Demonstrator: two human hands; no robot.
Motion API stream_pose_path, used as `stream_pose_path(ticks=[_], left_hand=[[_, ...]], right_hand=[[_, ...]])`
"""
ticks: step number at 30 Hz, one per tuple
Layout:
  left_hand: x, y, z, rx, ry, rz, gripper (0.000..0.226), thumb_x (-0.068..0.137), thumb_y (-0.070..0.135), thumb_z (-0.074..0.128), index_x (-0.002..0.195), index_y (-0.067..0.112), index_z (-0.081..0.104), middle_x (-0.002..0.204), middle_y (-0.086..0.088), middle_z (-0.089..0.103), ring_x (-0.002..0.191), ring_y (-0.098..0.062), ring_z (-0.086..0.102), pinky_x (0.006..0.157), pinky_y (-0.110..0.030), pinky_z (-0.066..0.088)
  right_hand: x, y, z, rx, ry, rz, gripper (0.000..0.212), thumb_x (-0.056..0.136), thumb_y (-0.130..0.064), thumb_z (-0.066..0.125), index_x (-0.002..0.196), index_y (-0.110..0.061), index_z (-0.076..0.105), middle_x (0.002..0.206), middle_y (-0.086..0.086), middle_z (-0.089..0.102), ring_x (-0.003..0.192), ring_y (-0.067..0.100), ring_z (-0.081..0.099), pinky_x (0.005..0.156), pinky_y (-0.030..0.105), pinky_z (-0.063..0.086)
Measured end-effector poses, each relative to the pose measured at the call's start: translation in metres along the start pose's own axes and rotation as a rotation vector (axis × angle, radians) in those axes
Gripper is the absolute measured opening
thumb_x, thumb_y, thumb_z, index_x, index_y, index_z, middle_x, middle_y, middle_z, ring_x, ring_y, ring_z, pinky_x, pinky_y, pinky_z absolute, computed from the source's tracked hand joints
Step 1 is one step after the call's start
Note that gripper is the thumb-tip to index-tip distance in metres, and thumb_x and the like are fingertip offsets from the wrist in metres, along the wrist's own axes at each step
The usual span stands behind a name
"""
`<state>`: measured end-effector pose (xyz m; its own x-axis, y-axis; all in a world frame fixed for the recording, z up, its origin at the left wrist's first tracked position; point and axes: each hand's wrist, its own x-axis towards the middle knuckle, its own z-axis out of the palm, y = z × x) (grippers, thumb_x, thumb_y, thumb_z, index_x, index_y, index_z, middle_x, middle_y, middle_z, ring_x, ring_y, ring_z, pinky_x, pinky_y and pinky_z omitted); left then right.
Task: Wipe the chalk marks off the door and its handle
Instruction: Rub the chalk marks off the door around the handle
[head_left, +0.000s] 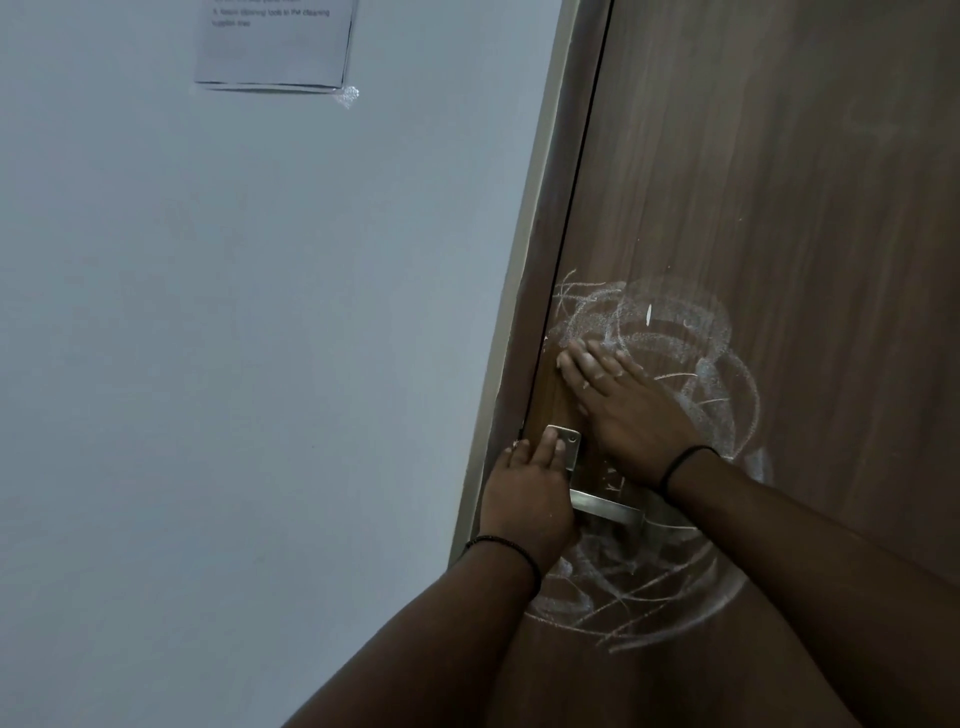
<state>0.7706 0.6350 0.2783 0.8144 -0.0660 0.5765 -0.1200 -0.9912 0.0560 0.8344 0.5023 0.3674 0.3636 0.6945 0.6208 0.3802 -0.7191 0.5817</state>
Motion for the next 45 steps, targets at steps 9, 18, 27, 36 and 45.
stream_pose_path(ticks=[9,18,27,36,45], left_hand=[[0.0,0.0,0.002,-0.026,0.001,-0.026,0.071,0.098,0.036,0.044,0.157,0.016,0.009,0.166,0.0,0.003,0.149,-0.034,0.018,0.121,-0.044,0.016],[-0.003,0.001,0.006,-0.022,0.017,-0.042,0.069,0.099,0.036,0.041,0.157,0.02,0.008,0.166,0.003,-0.001,0.144,-0.034,0.028,0.119,-0.049,0.019],[-0.005,0.002,0.002,0.011,-0.002,-0.067,0.065,0.101,0.032,0.037,0.157,0.018,0.008,0.166,0.002,-0.002,0.129,-0.036,0.045,0.109,-0.045,0.035],[-0.008,0.001,-0.005,-0.068,-0.027,-0.073,0.068,0.101,0.035,0.041,0.157,0.021,0.006,0.165,0.009,-0.004,0.118,-0.026,0.059,0.095,-0.043,0.049],[-0.009,0.003,-0.007,-0.133,-0.042,-0.09,0.068,0.1,0.031,0.042,0.157,0.026,0.005,0.164,0.015,-0.005,0.1,-0.024,0.065,0.083,-0.039,0.053]], right_hand=[[0.009,-0.009,-0.002,0.022,-0.056,-0.064,0.057,0.106,-0.027,0.025,0.157,-0.016,0.001,0.165,0.004,-0.002,0.152,0.02,-0.004,0.124,0.036,-0.002],[0.033,-0.02,-0.007,0.063,-0.052,0.017,0.06,0.105,-0.026,0.026,0.156,-0.012,-0.004,0.164,0.007,-0.011,0.151,0.021,-0.01,0.123,0.037,-0.004],[0.049,-0.009,-0.017,0.067,-0.002,0.147,0.061,0.105,-0.03,0.026,0.156,-0.014,-0.004,0.164,0.005,-0.009,0.152,0.02,-0.007,0.123,0.037,-0.004],[0.038,0.002,-0.02,0.033,-0.02,0.154,0.062,0.105,-0.034,0.023,0.155,-0.016,-0.009,0.164,0.005,-0.012,0.151,0.02,-0.011,0.123,0.038,-0.003],[0.042,-0.015,-0.023,0.074,-0.071,0.108,0.062,0.105,-0.037,0.023,0.156,-0.016,-0.005,0.164,0.004,-0.01,0.152,0.018,-0.008,0.124,0.037,-0.003]])
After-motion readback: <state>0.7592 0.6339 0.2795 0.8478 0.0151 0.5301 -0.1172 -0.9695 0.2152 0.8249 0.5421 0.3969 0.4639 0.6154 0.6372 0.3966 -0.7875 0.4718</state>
